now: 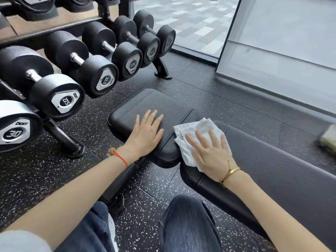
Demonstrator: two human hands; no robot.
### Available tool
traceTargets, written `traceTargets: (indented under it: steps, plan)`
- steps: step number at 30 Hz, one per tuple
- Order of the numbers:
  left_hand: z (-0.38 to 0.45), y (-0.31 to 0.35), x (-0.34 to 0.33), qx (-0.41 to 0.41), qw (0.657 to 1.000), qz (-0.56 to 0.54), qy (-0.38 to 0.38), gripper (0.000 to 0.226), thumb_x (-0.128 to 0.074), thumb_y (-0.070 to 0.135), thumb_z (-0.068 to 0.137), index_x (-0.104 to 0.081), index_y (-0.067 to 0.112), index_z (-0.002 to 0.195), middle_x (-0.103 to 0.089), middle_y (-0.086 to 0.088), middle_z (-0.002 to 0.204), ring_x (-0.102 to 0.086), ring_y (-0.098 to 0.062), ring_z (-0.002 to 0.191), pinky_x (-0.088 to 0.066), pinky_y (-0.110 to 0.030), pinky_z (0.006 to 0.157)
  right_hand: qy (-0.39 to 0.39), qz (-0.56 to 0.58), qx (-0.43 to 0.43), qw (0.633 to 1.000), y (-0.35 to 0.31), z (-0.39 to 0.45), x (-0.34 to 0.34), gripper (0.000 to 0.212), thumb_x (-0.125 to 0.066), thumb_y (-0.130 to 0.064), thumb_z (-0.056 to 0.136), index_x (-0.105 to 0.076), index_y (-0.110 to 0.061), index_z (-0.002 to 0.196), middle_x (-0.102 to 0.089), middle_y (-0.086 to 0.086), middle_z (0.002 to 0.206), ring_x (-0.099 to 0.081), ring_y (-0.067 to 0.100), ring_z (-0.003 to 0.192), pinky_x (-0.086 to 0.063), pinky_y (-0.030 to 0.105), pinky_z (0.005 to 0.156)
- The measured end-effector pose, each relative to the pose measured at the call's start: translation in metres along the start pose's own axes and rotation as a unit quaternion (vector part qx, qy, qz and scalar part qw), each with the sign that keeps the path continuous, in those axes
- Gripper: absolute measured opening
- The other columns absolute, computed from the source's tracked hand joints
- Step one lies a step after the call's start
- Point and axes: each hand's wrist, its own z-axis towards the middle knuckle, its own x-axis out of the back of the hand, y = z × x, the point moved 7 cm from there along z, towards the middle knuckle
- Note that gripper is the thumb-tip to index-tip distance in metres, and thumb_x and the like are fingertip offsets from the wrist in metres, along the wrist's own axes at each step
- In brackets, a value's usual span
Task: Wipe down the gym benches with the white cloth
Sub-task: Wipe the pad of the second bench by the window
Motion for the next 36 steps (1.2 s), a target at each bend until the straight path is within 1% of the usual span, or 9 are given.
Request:
traceTargets:
  steps: [4,9,15,17,20,26,30,33,36]
  plan:
    - [0.003,0.018,-0.006,-0.021,1.000,-0.018,-0.001,0.057,-0.031,0.037,0.103,-0.019,0.018,0.155,-0.014,-0.004,0.163,-0.003,-0.021,0.152,-0.005,-0.054,0.122,-0.010,0.029,-0.036,0.999,0.026,0.014,-0.001,0.051,-0.012,-0.048,0.102,-0.001,-0.048,0.152,-0.002,-0.012,0.164,0.005,0.030,0.150,0.009,0.060,0.116]
    - [0.005,0.031,-0.010,-0.028,0.999,-0.027,-0.009,0.057,-0.031,0.038,0.104,-0.020,0.017,0.155,-0.015,-0.005,0.163,-0.004,-0.022,0.152,-0.004,-0.055,0.122,-0.031,0.058,-0.143,0.987,0.057,0.062,0.011,0.052,-0.014,-0.042,0.104,-0.005,-0.039,0.155,-0.004,-0.002,0.165,0.001,0.035,0.149,0.004,0.062,0.116]
    - [0.007,0.036,-0.011,-0.029,0.999,-0.042,0.003,0.057,-0.032,0.037,0.103,-0.019,0.018,0.155,-0.015,-0.004,0.163,-0.004,-0.021,0.152,-0.002,-0.054,0.122,0.033,0.036,-0.061,0.997,0.026,-0.007,0.002,0.052,-0.015,-0.045,0.103,-0.004,-0.042,0.154,-0.006,-0.003,0.164,0.000,0.032,0.149,0.002,0.058,0.118]
    - [0.004,0.035,-0.014,-0.019,0.999,-0.046,0.005,0.057,-0.033,0.038,0.103,-0.020,0.018,0.155,-0.016,-0.004,0.163,-0.005,-0.022,0.152,-0.002,-0.053,0.122,0.031,0.031,-0.044,0.998,0.025,-0.025,-0.003,0.052,-0.013,-0.046,0.102,-0.002,-0.044,0.153,-0.005,-0.005,0.164,0.001,0.029,0.150,0.004,0.054,0.118]
    - [0.001,0.035,-0.016,-0.006,0.999,-0.050,0.018,0.058,-0.035,0.039,0.102,-0.023,0.020,0.155,-0.017,-0.002,0.163,-0.006,-0.020,0.152,0.000,-0.050,0.123,0.023,0.048,-0.061,0.997,0.041,-0.015,-0.004,0.051,-0.012,-0.048,0.102,-0.003,-0.046,0.153,-0.004,-0.006,0.164,0.003,0.026,0.150,0.005,0.054,0.119]
    - [-0.003,0.037,-0.016,0.005,0.999,-0.037,0.032,0.059,-0.036,0.042,0.101,-0.022,0.022,0.155,-0.017,0.001,0.164,-0.007,-0.017,0.152,0.000,-0.049,0.123,0.003,0.047,-0.118,0.992,0.064,0.047,0.007,0.052,-0.015,-0.045,0.102,-0.009,-0.042,0.154,-0.005,0.001,0.165,-0.003,0.032,0.150,0.004,0.063,0.116]
    - [-0.002,0.036,-0.019,0.009,0.999,-0.024,0.043,0.058,-0.035,0.043,0.101,-0.024,0.023,0.155,-0.019,0.001,0.163,-0.009,-0.017,0.152,-0.001,-0.049,0.123,0.027,0.041,-0.064,0.997,0.042,0.021,0.001,0.052,-0.018,-0.045,0.102,-0.009,-0.043,0.154,-0.006,0.001,0.164,-0.005,0.035,0.148,0.002,0.062,0.116]
    - [-0.002,0.036,-0.020,0.012,0.999,0.001,0.053,0.063,-0.025,0.048,0.096,-0.027,0.023,0.154,-0.024,0.000,0.162,-0.015,-0.018,0.151,-0.005,-0.049,0.123,0.050,0.041,-0.009,0.998,0.029,-0.018,-0.005,0.053,-0.016,-0.049,0.101,-0.011,-0.044,0.153,-0.011,-0.001,0.164,-0.006,0.035,0.148,0.003,0.058,0.117]
    - [-0.003,0.036,-0.020,0.011,0.998,0.010,0.055,0.068,-0.018,0.052,0.092,-0.029,0.023,0.153,-0.026,0.000,0.161,-0.017,-0.019,0.150,-0.007,-0.049,0.122,0.038,0.033,0.001,0.999,0.040,-0.028,-0.007,0.054,-0.012,-0.050,0.099,-0.008,-0.046,0.153,-0.009,-0.005,0.164,-0.003,0.031,0.149,0.002,0.055,0.118]
